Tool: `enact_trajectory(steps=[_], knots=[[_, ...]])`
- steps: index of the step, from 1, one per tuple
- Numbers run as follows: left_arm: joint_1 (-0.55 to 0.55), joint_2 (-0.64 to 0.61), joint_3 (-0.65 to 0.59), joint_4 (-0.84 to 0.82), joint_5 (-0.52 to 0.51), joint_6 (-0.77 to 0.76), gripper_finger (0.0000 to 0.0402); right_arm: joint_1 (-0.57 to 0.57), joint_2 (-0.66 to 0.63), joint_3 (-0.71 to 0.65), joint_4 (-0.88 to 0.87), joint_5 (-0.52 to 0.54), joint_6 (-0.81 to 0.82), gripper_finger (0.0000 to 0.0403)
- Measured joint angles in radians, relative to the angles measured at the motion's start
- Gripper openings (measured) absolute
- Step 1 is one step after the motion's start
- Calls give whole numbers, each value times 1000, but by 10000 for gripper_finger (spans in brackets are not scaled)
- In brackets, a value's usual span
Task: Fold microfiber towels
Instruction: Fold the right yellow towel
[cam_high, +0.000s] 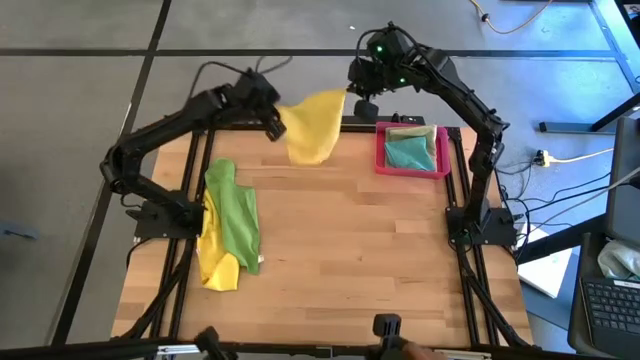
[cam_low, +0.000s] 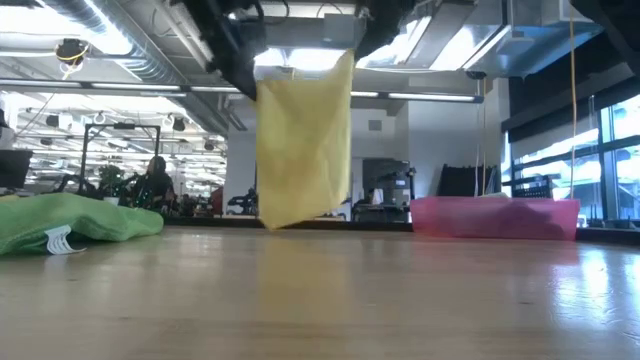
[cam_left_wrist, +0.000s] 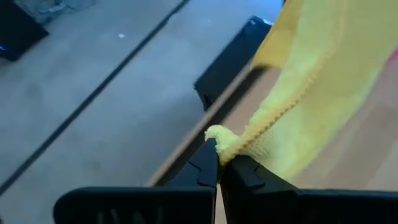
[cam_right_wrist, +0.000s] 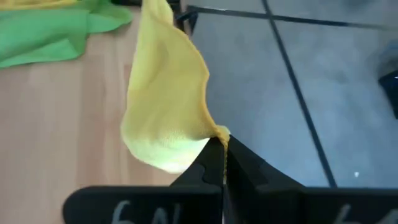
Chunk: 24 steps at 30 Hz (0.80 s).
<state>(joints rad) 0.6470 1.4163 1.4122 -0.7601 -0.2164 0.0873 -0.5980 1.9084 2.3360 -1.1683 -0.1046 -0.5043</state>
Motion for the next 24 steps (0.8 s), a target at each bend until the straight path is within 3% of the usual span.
enact_trajectory(steps=[7, 11, 18, 24], knots=[[-5, 0, 124, -140, 9, -6, 0, -9, 3, -9, -37, -9, -1, 7], [-61, 1, 109, -257, 74, -60, 0, -9, 2, -98, -176, -209, 30, 7], [-237, 1, -71, -314, 136, -193, 0, 48, 4, -464, -246, -493, 25, 9], [-397, 1, -293, -179, 254, -372, 0, 143, 4, -775, -145, -662, 6, 7]])
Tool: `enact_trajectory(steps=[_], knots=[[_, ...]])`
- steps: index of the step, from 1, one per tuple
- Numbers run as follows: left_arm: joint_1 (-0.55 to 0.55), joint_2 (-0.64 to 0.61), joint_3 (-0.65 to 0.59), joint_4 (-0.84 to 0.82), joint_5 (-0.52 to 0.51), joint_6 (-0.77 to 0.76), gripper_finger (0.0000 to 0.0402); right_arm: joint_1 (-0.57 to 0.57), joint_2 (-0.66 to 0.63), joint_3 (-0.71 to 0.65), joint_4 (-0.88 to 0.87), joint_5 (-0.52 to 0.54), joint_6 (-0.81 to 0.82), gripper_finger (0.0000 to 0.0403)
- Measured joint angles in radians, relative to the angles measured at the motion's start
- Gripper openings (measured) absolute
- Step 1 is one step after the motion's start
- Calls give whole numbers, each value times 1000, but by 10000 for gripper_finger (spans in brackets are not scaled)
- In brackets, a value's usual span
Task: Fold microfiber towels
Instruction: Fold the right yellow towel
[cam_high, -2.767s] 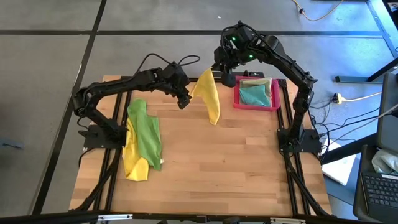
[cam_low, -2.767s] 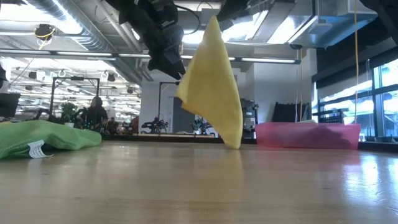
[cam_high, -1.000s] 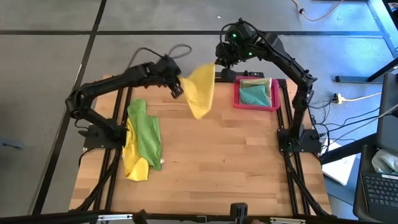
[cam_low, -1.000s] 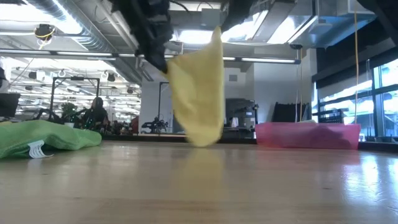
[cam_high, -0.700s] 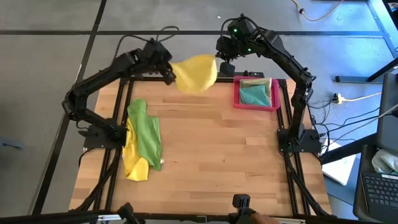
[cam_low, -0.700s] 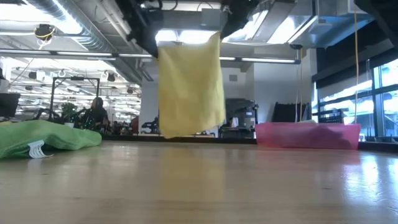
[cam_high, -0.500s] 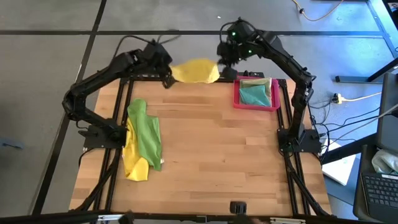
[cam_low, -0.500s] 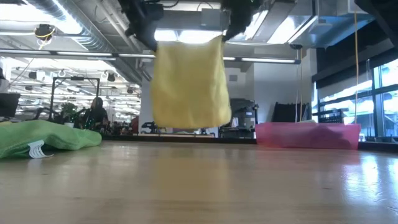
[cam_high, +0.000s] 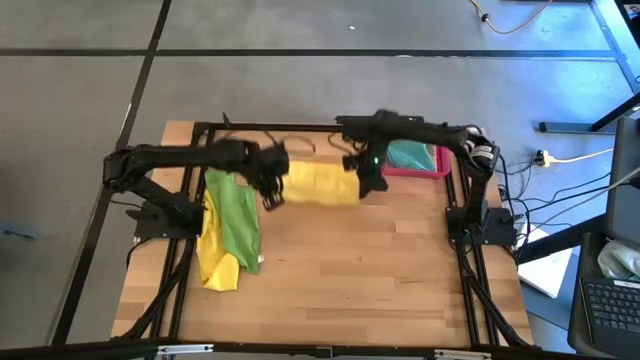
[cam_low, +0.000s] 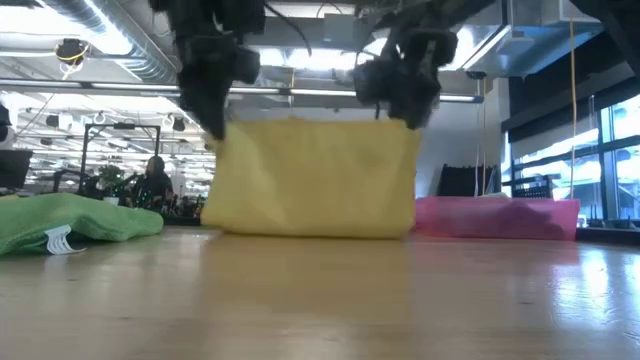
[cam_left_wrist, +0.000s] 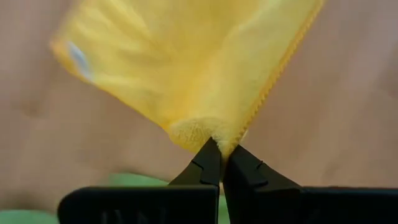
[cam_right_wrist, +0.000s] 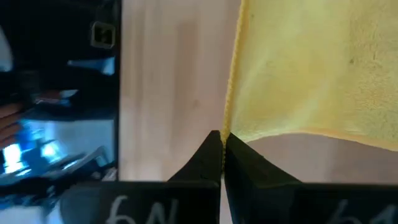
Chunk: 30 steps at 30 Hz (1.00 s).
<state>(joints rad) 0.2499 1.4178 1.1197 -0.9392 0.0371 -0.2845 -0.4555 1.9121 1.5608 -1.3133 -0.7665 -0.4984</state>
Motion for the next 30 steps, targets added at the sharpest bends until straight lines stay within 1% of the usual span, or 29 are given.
enact_trajectory(steps=[4, 7, 11, 13, 15, 17, 20, 22, 24, 27, 30], knots=[[-107, 0, -124, 129, 76, -147, 0, 50, 0, -140, 75, -88, 25, 7], [-188, 0, -178, 232, 145, -269, 0, 84, 0, -203, 85, -168, 51, 7], [-285, 0, -172, 324, 226, -381, 0, 134, -21, -233, 31, -246, 51, 8], [-323, 0, -146, 337, 230, -396, 0, 154, -45, -234, 26, -256, 50, 8], [-337, -1, -127, 329, 184, -391, 0, 160, -68, -233, 69, -245, 49, 8], [-321, 0, -126, 321, 118, -336, 0, 147, -86, -233, 145, -188, 50, 8], [-268, 2, -129, 318, 39, -283, 0, 116, -96, -233, 249, -13, 72, 8], [-228, 3, -139, 313, 12, -245, 0, 94, -97, -233, 293, 94, 81, 8], [-188, 3, -144, 309, -1, -196, 0, 75, -97, -241, 333, 170, 103, 8], [-130, 3, -154, 286, -9, -140, 0, 50, -97, -270, 342, 234, 123, 8], [-85, 3, -173, 292, -17, -96, 0, 33, -97, -310, 349, 245, 125, 8]])
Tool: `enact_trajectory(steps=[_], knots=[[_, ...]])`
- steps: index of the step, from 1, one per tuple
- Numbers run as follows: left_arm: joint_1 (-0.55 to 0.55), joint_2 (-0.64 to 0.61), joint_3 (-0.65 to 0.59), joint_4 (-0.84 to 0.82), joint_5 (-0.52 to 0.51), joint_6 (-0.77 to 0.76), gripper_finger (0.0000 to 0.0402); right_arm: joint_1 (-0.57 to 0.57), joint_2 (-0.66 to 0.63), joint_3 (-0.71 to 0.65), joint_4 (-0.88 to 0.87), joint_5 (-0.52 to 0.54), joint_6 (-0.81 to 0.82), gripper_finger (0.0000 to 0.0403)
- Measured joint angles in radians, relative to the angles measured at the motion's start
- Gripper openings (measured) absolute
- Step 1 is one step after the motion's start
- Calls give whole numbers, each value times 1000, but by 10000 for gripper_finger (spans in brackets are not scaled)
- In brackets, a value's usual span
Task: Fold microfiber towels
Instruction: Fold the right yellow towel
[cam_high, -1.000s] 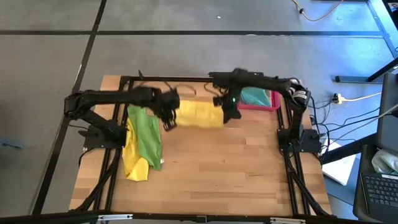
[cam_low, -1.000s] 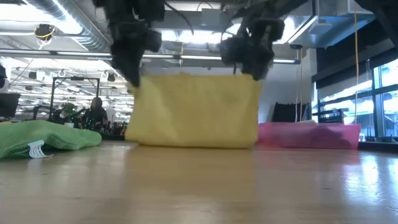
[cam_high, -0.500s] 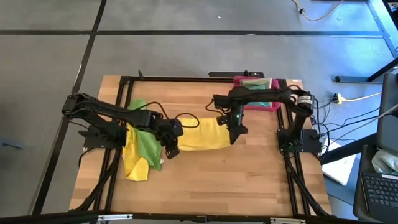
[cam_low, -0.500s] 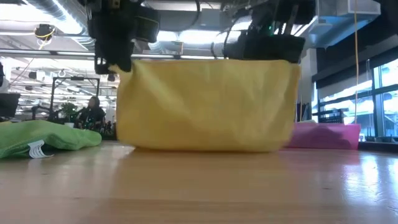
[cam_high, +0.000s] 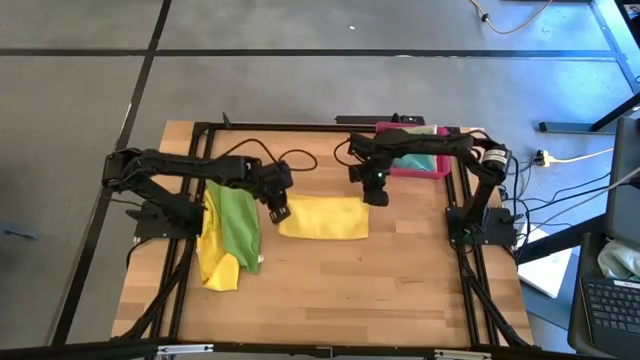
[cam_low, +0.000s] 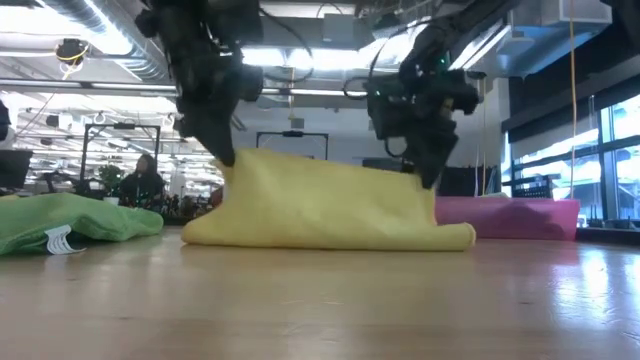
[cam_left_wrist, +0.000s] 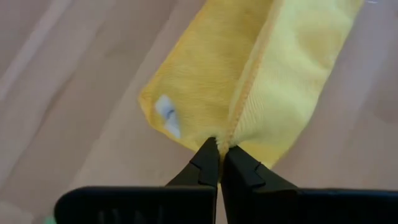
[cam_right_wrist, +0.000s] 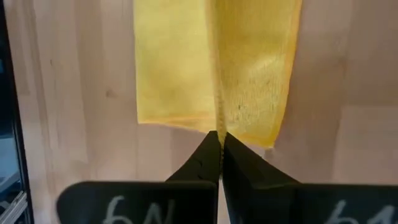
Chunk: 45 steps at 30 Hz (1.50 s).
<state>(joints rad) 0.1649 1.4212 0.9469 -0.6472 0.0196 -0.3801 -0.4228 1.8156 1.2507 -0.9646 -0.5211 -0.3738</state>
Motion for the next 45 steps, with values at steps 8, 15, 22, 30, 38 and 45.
enact_trajectory(steps=[8, 15, 22, 30, 38, 45], knots=[[60, 0, -85, 93, 47, 24, 0, -7, 0, -97, 56, -4, 19, 8], [78, 0, -127, 135, -4, -8, 0, -7, 0, -108, 138, 45, 101, 8], [100, 0, -129, 156, -27, -3, 0, -7, 0, -103, 144, 161, 142, 8], [81, 0, -130, 134, 83, -38, 0, -14, 0, 13, -59, -99, 108, 8], [18, -2, -130, 136, 213, -63, 0, 25, 0, 25, -176, -346, 134, 8], [-43, -2, -128, 144, 220, -38, 0, 123, 0, -38, -112, -304, 140, 8]])
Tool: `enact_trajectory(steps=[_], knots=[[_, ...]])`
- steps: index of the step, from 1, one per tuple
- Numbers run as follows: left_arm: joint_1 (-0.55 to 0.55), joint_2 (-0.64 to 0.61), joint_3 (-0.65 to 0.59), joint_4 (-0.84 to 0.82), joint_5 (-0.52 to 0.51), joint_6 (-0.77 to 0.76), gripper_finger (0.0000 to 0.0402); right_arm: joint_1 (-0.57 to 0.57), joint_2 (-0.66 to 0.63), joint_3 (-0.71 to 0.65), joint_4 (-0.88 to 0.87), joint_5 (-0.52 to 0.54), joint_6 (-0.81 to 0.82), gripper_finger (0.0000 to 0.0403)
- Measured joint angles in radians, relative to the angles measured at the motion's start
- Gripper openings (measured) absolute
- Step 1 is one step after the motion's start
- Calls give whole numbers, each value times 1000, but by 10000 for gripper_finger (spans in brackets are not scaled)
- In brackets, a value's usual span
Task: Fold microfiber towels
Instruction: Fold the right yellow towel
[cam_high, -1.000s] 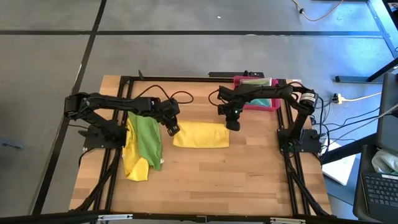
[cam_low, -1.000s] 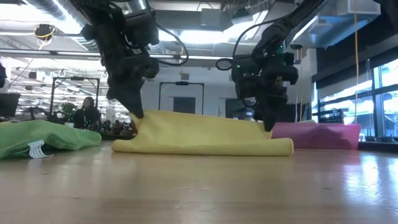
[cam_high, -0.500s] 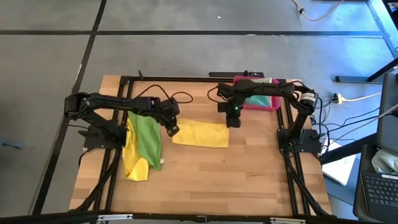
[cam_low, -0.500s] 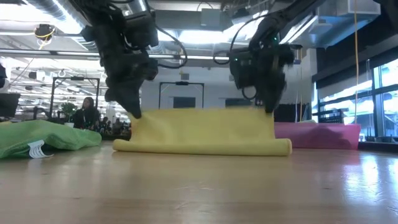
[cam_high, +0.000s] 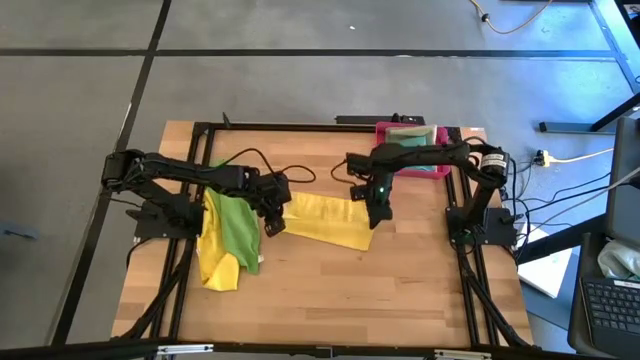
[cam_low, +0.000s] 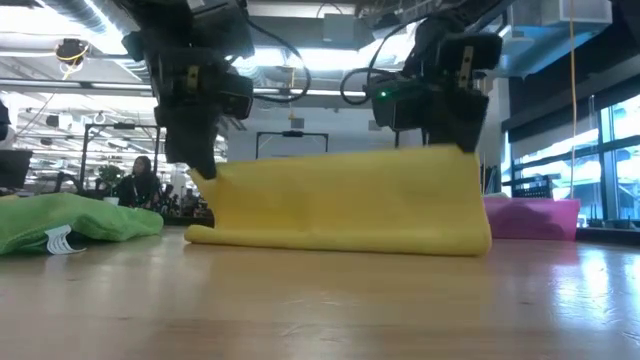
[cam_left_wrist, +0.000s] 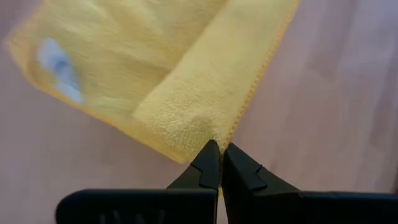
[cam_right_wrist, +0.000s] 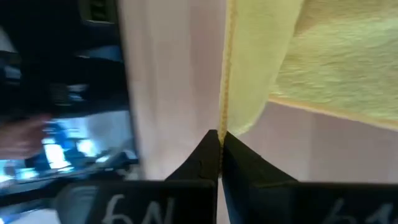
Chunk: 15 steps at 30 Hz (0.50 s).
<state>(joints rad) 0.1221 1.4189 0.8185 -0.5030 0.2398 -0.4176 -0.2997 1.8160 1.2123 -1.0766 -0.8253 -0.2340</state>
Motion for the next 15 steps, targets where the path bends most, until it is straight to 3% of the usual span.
enact_trajectory(steps=[10, 15], knots=[[72, 0, 0, 1, -190, 71, 0, 6, 0, -42, 168, 369, 122, 8], [138, 15, 1, 6, -210, 110, 0, -46, 0, -42, 213, 432, 123, 8]])
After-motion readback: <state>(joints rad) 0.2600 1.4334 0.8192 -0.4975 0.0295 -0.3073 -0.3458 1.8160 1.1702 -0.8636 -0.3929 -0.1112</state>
